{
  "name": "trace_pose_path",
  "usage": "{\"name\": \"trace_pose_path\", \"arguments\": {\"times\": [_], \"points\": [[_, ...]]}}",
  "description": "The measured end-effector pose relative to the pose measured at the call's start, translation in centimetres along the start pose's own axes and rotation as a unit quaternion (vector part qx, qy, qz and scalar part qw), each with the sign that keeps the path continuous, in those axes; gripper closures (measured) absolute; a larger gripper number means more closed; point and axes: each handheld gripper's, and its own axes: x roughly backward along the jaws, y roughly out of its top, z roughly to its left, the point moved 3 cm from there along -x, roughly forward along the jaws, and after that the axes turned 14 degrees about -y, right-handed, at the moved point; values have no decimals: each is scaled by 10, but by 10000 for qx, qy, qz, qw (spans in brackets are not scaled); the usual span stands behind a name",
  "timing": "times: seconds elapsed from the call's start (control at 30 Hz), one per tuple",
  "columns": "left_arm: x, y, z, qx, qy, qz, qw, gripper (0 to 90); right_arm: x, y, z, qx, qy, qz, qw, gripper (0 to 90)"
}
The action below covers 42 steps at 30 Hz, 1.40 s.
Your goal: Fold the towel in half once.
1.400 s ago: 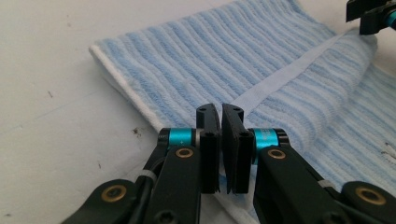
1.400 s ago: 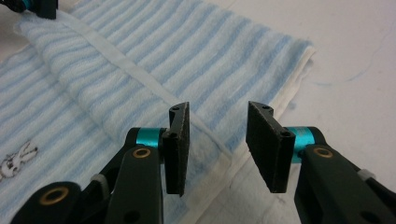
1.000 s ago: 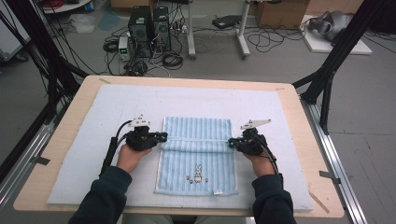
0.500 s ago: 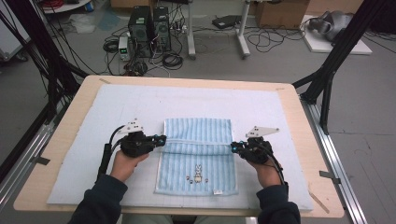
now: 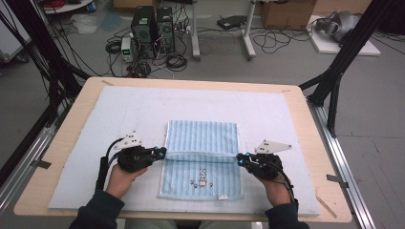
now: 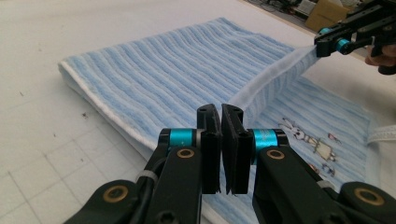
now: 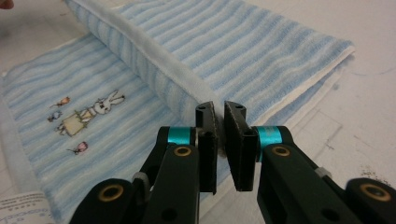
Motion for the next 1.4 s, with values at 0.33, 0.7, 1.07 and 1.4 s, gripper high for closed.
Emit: {"name": "trace_pose_path", "arguments": {"times": [0.33, 0.7, 1.07, 1.4], "points": [[10, -16, -19, 52, -222, -54, 9997, 858, 21, -13, 12, 61, 83, -129, 9999, 834], [17, -30, -39, 28, -411, 20, 9991, 858, 39, -28, 24, 152, 204, -169, 9995, 828], [23, -48, -49, 95, -566, 196, 9982, 856, 47, -46, 36, 250, 298, -67, 9992, 809], [26, -37, -39, 328, -318, -152, 9988, 533, 50, -42, 28, 46, -13, -148, 9999, 666]]}}
